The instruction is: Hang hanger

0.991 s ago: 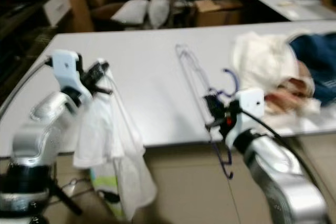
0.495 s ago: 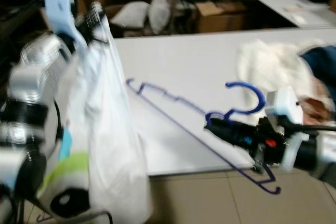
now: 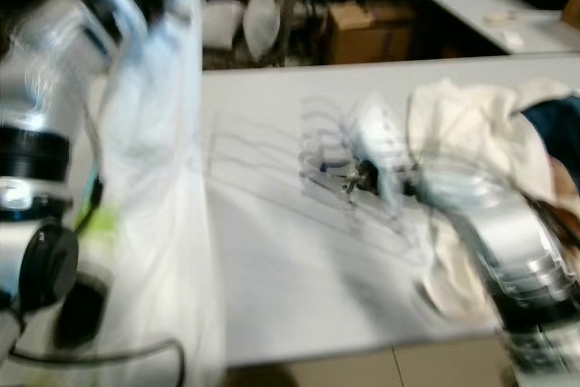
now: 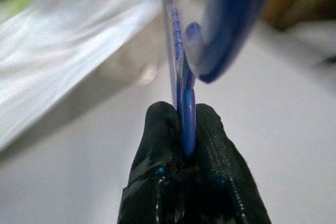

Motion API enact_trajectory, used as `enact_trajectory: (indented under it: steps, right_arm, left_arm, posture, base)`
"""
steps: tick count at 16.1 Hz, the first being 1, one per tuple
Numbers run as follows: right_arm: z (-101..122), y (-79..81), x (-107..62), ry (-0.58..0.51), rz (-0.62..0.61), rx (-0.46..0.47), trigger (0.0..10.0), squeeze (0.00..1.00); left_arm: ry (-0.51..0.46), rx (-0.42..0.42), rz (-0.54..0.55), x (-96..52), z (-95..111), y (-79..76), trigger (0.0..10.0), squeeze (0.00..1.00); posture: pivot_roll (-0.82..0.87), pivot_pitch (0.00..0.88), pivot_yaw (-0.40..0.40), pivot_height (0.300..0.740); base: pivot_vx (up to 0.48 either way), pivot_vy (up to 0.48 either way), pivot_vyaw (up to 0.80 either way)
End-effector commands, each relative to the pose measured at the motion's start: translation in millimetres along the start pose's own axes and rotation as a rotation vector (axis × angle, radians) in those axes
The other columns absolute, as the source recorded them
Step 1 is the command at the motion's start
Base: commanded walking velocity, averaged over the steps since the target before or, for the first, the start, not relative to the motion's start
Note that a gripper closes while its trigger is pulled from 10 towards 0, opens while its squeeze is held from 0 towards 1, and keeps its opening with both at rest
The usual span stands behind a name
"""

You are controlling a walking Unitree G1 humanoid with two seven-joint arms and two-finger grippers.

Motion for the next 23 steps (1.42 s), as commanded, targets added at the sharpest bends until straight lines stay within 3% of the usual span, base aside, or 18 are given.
enact_trajectory:
  steps: [1, 2, 5, 7, 9, 11, 12, 14, 16, 18, 19, 20, 23]
  right_arm:
    - [18.2, -14.4, 4.9, -0.098, -0.093, -0.044, 10.0, 0.00]
    - [42.5, -20.7, 8.1, -0.209, -0.110, -0.046, 10.0, 0.00]
    - [80.6, -24.1, 9.5, -0.406, -0.081, -0.063, 10.0, 0.00]
    - [82.8, -22.8, 11.1, -0.436, -0.063, -0.071, 10.0, 0.00]
    - [59.8, -16.2, 13.8, -0.360, -0.025, -0.069, 10.0, 0.00]
    - [38.8, -13.3, 5.5, -0.290, -0.031, -0.047, 10.0, 0.00]
    - [30.3, -11.2, 0.2, -0.261, -0.032, -0.045, 10.0, 0.00]
    - [13.2, -6.8, -14.0, -0.190, -0.026, -0.029, 10.0, 0.00]
    - [-9.3, 12.2, -32.1, -0.074, 0.075, -0.001, 10.0, 0.00]
    - [-16.7, 20.4, -39.2, -0.030, 0.122, 0.012, 10.0, 0.00]
    - [-28.4, 42.6, -56.7, 0.061, 0.250, 0.067, 10.0, 0.00]
    - [-31.1, 50.2, -61.6, 0.091, 0.296, 0.086, 10.0, 0.00]
    - [-41.3, 59.4, -55.9, 0.153, 0.346, 0.116, 10.0, 0.00]
  left_arm:
    - [-0.086, 0.002, 0.013, -16.9, 24.4, 15.4, 10.0, 0.00]
    - [-0.106, 0.008, 0.004, -25.3, 32.4, 17.5, 10.0, 0.00]
    - [-0.069, 0.037, 0.034, -43.8, 31.1, 23.0, 10.0, 0.00]
    - [-0.043, 0.035, 0.095, -53.8, 22.7, 26.5, 10.0, 0.00]
    - [0.192, 0.064, 0.128, -68.3, -29.4, 14.6, 10.0, 0.00]
    - [0.412, 0.095, 0.066, -85.0, -87.7, -14.5, 10.0, 0.00]
    - [0.487, 0.090, 0.054, -93.0, -109.1, -25.2, 10.0, 0.00]
    - [0.574, 0.086, 0.082, -98.0, -132.3, -28.3, 10.0, 0.00]
    - [0.600, 0.091, 0.084, -93.4, -142.6, -29.5, 10.0, 0.00]
    - [0.598, 0.080, 0.098, -89.9, -144.2, -27.7, 10.0, 0.00]
    - [0.600, 0.065, 0.142, -82.6, -149.5, -20.0, 10.0, 0.00]
    - [0.597, 0.058, 0.165, -79.2, -150.2, -15.9, 10.0, 0.00]
    - [0.452, -0.017, 0.124, -51.6, -127.0, -16.9, 10.0, 0.00]
  posture:
    - [0.01, 0.000, 0.007, 0.740]
    - [0.02, 0.000, 0.003, 0.740]
    - [0.02, 0.000, -0.013, 0.740]
    - [0.02, 0.000, -0.029, 0.740]
    - [0.02, 0.000, -0.030, 0.740]
    - [0.00, 0.000, -0.007, 0.740]
    - [-0.01, 0.000, 0.006, 0.740]
    - [-0.01, 0.000, 0.016, 0.740]
    - [-0.03, 0.000, 0.032, 0.740]
    - [-0.04, 0.000, 0.045, 0.740]
    - [-0.04, 0.000, 0.051, 0.740]
    - [-0.04, 0.000, 0.053, 0.740]
    - [-0.04, 0.000, 0.049, 0.740]
  base:
    - [0.000, 0.000, 0.00]
    - [0.000, 0.000, 0.00]
    - [0.000, 0.000, 0.00]
    - [0.000, 0.000, 0.00]
    - [0.000, 0.000, 0.00]
    - [0.000, 0.000, 0.00]
    - [0.000, 0.000, 0.00]
    - [0.000, 0.000, 0.00]
    - [0.000, 0.000, 0.00]
    - [0.000, 0.000, 0.00]
    - [0.000, 0.000, 0.00]
    - [0.000, 0.000, 0.00]
    - [0.000, 0.000, 0.00]
Point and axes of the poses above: a point about 5 cm out from each wrist's last joint towards the gripper, its own x axis pointing out of the wrist towards the gripper, its own z axis along the axis of the wrist's last joint, y = z × x, the point moved 2 cm from there along x, pointing out of the wrist towards the gripper, and after that the axes turned 14 degrees about x, right-handed, at the moved point
